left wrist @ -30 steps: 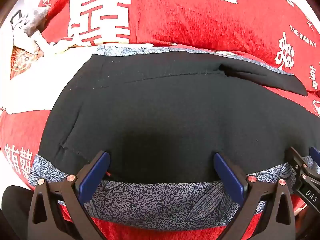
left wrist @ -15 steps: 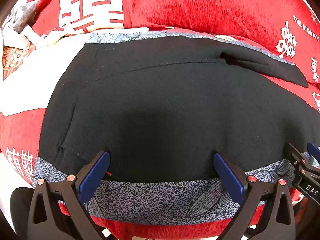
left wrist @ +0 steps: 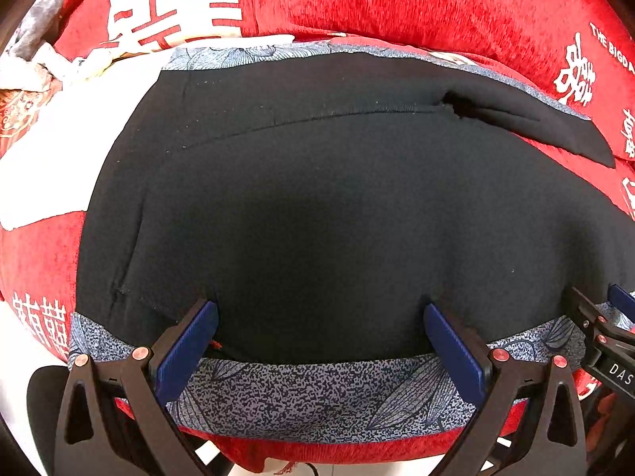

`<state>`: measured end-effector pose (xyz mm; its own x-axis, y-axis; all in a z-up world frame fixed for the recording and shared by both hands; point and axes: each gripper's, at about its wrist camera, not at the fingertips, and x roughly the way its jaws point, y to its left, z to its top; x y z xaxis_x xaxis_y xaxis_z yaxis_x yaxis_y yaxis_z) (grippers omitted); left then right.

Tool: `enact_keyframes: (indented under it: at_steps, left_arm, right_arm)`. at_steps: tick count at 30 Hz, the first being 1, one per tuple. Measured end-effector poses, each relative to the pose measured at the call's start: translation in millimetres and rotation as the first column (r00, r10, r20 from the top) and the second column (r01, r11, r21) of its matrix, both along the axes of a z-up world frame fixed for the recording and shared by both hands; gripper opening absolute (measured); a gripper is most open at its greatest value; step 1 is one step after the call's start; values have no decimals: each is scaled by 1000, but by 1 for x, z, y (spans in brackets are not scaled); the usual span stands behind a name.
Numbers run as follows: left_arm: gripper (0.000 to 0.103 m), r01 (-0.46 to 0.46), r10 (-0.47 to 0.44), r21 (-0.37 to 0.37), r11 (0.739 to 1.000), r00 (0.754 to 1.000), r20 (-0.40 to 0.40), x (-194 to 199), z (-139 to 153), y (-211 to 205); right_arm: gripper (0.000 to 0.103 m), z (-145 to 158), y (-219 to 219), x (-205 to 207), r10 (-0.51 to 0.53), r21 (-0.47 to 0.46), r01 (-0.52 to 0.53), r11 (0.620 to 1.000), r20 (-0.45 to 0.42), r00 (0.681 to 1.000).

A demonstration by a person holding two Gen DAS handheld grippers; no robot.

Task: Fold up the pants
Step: 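Position both grippers over the patterned waistband edge of the black pants, then grasp the waistband edge with both grippers and lift it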

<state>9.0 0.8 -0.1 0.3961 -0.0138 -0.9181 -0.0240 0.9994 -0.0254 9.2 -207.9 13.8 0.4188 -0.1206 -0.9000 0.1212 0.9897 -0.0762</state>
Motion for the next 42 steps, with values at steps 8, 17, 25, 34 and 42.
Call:
enact_keyframes:
  at_steps: [8,17,25,34,42]
  left_arm:
    - [103,4,-4,-2,1000,998,-70,15,2,0]
    - [103,-55,53,-25,998,996,-71,38,27,22]
    - [103,-105,105,-6,994,993,-49,76,40,44]
    - [103,-119,119,-6,993,992,-44,107,42,52]
    - [103,-129,130,11,992,990,-56,142,31,60]
  right_arm:
    - [103,1,-1,8,0,6,0,1000,-53,999]
    - [103,27,18,27,78,14,-77,997,-82,994]
    - [103,56,56,72,202,35,-201,979,-47,978]
    - [103,62,85,122,293,11,-293,956,-52,955]
    - [103,48,99,169,346,2,-346,938,-63,936]
